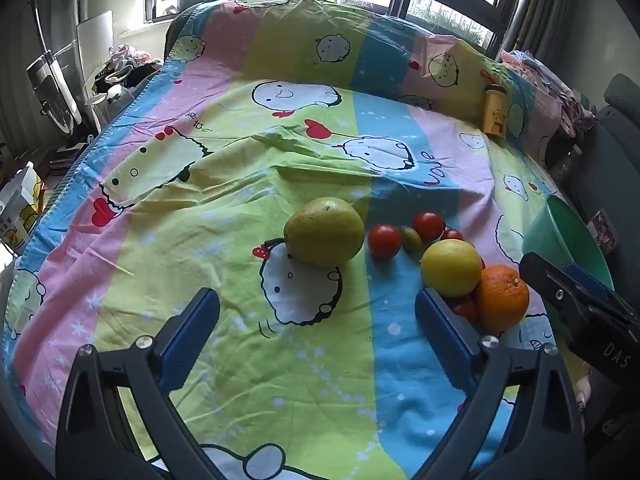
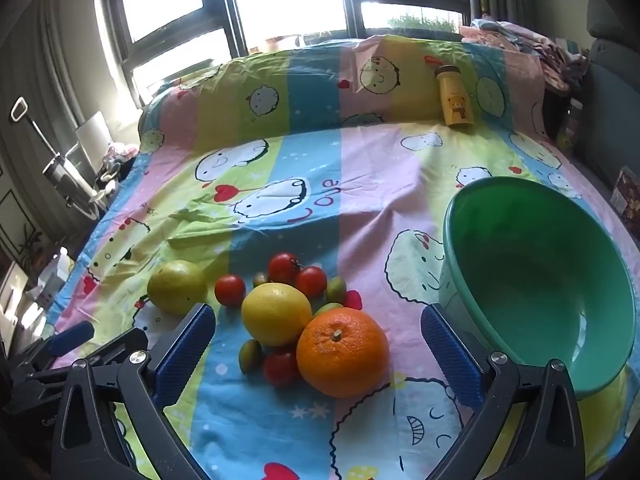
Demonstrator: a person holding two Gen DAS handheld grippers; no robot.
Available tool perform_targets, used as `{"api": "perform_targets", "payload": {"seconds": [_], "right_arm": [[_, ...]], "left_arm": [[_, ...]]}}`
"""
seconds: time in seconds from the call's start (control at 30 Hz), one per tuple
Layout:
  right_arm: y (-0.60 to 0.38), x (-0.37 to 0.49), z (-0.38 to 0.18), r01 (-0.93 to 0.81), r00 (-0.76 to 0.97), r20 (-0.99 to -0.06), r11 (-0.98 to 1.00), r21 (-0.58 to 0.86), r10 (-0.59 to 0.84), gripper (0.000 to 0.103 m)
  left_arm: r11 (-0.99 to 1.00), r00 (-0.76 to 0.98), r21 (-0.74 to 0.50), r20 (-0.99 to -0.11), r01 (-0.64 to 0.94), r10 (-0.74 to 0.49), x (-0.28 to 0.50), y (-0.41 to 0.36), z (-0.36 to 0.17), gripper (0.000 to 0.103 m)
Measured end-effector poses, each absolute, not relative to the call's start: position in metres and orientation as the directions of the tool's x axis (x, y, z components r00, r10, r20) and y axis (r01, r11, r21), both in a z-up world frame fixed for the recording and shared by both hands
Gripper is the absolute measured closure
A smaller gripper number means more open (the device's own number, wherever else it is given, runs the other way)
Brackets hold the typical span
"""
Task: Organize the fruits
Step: 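Move the right gripper toward the yellow-green pear in the fruit cluster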
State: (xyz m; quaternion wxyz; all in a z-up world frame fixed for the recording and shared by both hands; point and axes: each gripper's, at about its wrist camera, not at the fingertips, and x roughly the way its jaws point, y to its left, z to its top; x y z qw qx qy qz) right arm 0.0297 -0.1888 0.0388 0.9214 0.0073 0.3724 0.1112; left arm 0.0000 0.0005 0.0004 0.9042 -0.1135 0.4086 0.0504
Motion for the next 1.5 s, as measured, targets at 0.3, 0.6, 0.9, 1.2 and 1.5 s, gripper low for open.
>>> {"api": "perform_targets", "payload": {"seconds": [0.3, 0.6, 0.9, 1.2, 1.5], "right_arm": [[-0.187, 0.029, 0.039, -0.194, 0.701, -0.688, 0.978, 0.071, 0.189, 0.000], [-0.187, 0.029, 0.040, -0.195, 0.701, -0.687, 0.978, 0.071, 0.190, 0.000], [-0.187, 0.029, 0.040, -0.194, 0.701, -0.688, 0.979, 0.070, 0.188, 0.000], [-0.187, 0.029, 0.040, -0.195, 0.701, -0.687, 0.978, 0.071, 0.189, 0.000], [-0.187, 0.029, 0.041, -0.197, 0.701, -0.687, 0.978, 0.072, 0.192, 0.000]], "left_arm": [[0.967, 0.651, -0.173, -0.759, -0.184, -0.012, 0.008, 0.002, -0.001, 0.008], [0.956, 0.684, -0.235, -0.727, -0.175, -0.053, -0.001, 0.006, -0.001, 0.011], [0.959, 0.661, -0.214, -0.749, -0.187, -0.038, -0.001, 0.007, 0.001, 0.014], [0.961, 0.656, -0.199, -0.755, -0.191, -0.025, -0.001, 0.006, 0.001, 0.022], [0.961, 0.683, -0.211, -0.730, -0.180, -0.032, -0.001, 0.008, 0.003, 0.026]]}}
